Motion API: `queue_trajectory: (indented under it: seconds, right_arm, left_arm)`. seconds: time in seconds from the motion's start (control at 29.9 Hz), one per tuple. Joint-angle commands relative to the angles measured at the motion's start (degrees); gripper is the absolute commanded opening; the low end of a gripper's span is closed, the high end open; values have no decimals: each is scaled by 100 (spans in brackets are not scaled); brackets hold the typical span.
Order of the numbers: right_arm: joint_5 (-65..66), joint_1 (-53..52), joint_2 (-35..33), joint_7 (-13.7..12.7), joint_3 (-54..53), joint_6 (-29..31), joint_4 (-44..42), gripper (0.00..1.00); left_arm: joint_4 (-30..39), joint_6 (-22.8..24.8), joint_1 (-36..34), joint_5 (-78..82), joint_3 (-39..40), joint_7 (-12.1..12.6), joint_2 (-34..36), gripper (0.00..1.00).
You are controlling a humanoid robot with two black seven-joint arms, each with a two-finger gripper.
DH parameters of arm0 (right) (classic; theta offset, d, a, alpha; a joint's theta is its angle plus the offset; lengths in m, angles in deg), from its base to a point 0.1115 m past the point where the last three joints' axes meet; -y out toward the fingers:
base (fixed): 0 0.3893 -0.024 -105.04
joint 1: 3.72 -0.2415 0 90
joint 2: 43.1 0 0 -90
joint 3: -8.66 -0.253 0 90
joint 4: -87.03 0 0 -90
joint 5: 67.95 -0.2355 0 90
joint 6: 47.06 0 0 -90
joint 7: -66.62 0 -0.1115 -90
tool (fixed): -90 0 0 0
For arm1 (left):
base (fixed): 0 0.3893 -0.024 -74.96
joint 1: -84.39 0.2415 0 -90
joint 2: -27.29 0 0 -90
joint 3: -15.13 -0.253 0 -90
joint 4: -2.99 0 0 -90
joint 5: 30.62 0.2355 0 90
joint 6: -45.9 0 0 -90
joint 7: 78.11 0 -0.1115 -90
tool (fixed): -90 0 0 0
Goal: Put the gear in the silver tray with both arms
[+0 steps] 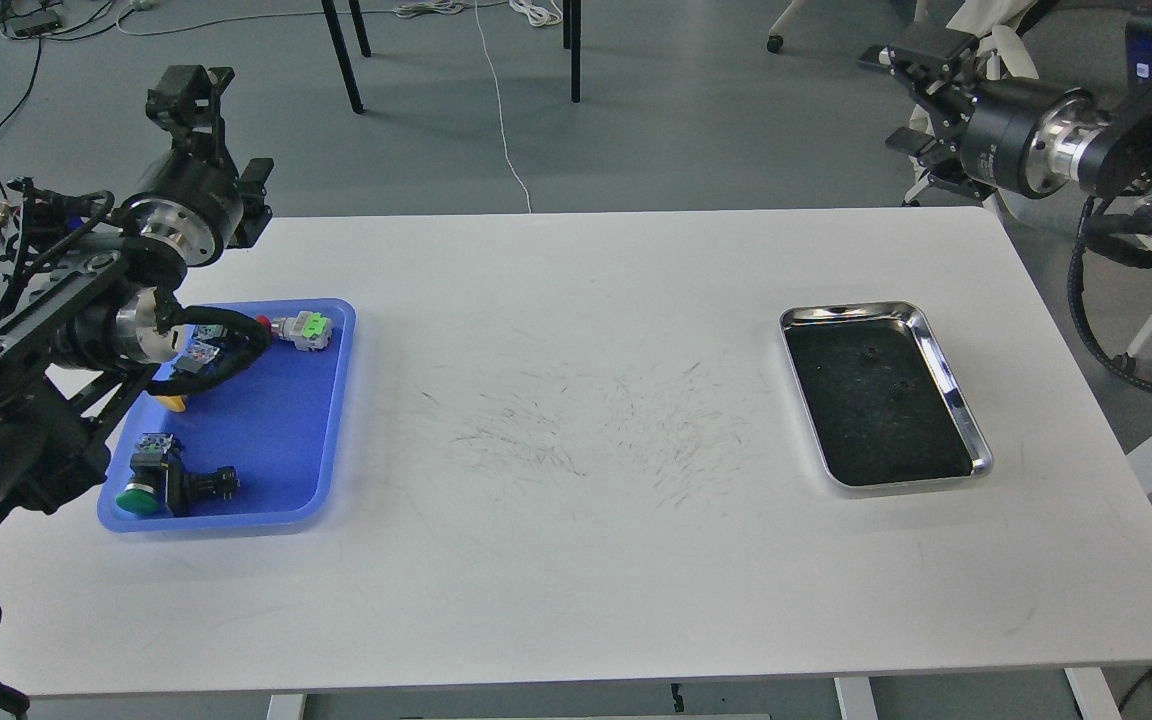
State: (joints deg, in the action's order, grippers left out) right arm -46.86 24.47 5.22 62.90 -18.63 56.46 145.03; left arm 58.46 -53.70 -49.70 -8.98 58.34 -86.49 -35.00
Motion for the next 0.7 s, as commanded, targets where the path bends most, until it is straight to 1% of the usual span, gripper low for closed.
queue_trajectory:
  seconds: [0.0, 0.13, 0.23, 0.3, 0.43, 0.5, 0.67]
  right_arm:
    - [-1122, 598, 1, 21, -1030, 54, -227, 94]
    - [-2029, 1152, 54, 82, -1638, 90, -368, 94]
    - [-2468, 1574, 72, 450, -2024, 159, -351, 94]
    - [-2889, 1820, 124, 557, -2262, 343, -360, 94]
    - [-3707, 2321, 239, 539, -2465, 485, -272, 94]
    - [-3867, 2489, 274, 548, -2474, 546, -263, 94]
    - [-3990, 2700, 704, 548, -2509, 573, -596, 97]
  left_arm:
    - [16, 11, -29, -37, 12, -23, 6, 98]
    - [8, 55, -37, -72, 39, -50, 6, 98]
    - [-10, 160, -38, -142, 240, -50, -38, 98]
    - [-62, 240, -20, -204, 346, -50, -82, 98]
    - [-177, 292, 15, -239, 355, -67, -170, 98]
    - [-256, 371, 33, -431, 373, -67, -231, 98]
    - [-791, 714, 42, -951, 399, -146, -477, 98]
